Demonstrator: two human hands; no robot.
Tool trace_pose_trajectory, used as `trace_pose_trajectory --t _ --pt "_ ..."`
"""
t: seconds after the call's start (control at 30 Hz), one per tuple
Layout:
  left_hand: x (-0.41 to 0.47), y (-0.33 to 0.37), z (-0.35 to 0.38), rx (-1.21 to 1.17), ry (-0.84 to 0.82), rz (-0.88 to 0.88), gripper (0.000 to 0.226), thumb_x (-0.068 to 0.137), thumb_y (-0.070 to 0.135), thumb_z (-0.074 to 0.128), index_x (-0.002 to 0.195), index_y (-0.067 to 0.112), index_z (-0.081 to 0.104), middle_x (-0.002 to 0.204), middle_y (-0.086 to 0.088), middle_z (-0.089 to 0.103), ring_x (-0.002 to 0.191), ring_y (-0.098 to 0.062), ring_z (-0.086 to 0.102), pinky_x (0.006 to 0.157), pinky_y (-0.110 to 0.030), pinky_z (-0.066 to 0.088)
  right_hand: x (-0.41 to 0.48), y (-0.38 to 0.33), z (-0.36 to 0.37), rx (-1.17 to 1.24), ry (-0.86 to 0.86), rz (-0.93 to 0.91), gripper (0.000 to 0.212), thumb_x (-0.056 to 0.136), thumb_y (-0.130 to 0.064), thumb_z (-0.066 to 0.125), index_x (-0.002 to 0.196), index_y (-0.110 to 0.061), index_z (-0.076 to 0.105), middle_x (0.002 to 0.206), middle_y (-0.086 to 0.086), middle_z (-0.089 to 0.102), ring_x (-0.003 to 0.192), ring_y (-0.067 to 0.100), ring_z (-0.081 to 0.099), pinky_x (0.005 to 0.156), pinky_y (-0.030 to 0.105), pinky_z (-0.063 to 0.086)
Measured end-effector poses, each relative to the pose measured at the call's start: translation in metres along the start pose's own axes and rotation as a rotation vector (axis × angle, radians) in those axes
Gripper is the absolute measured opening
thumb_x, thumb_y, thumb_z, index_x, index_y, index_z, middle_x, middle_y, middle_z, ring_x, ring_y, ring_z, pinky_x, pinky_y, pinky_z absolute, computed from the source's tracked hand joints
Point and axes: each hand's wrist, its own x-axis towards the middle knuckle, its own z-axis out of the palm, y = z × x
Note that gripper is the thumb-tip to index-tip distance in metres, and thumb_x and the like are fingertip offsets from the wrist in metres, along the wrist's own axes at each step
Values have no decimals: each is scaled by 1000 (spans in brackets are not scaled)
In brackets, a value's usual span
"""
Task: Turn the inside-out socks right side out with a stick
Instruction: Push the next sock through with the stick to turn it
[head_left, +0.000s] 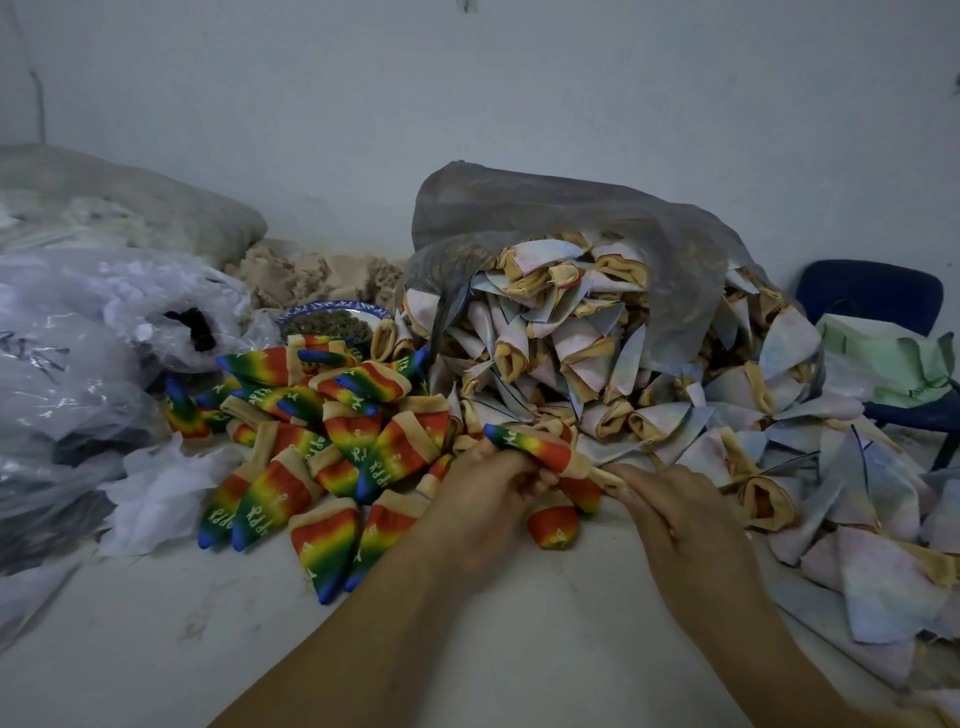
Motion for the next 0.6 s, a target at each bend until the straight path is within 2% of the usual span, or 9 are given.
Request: trace_pose_trajectory --t 0.13,0.23,0.3,0.4,0.43,0.5,0.6 --pt "0 1 5 23 -6 35 14 88 -8 50 84 -5 63 65 -9 51 66 -16 49 76 -29 46 -2 -6 0 -106 116 -61 42 94 -31 35 107 -15 72 72 2 57 65 26 56 55 38 45" --pt "-1 4 6 69 36 79 28 89 -8 43 66 1 57 64 -12 45 65 -18 47 71 -26 48 -5 -13 2 -126 174 -89 40 93 -32 37 102 -15 72 72 1 60 62 23 59 51 34 45" --pt "-1 6 8 83 61 96 34 90 -8 39 62 6 54 61 -10 43 61 -17 45 67 -26 48 -6 -19 2 -85 134 -56 37 95 -38 39 104 -21 71 75 -5 63 63 14 59 48 26 43" --pt "0 6 6 130 139 90 32 91 -3 42 65 11 54 59 -7 41 58 -15 38 75 -32 41 -7 -21 8 10 -44 75 44 96 -55 29 113 -36 65 90 -20 64 74 -3 51 56 8 34" --pt "0 5 4 147 156 80 31 92 -1 44 66 13 55 58 -5 40 55 -12 36 75 -33 40 -7 -19 10 47 -95 109 47 91 -58 26 115 -39 62 89 -24 61 74 -6 50 56 8 35" --pt "-1 2 1 166 113 69 32 93 6 48 66 21 59 58 -1 39 52 -9 35 70 -29 39 -7 -16 12 139 -121 172 47 86 -59 26 112 -41 61 75 -26 55 69 -9 51 55 12 35" --pt "-4 -1 -1 262 -14 63 15 92 28 63 77 28 67 61 4 42 54 -7 38 60 -20 37 -5 -12 9 223 -73 250 52 83 -60 25 102 -32 64 61 -9 55 62 5 53 53 27 39"
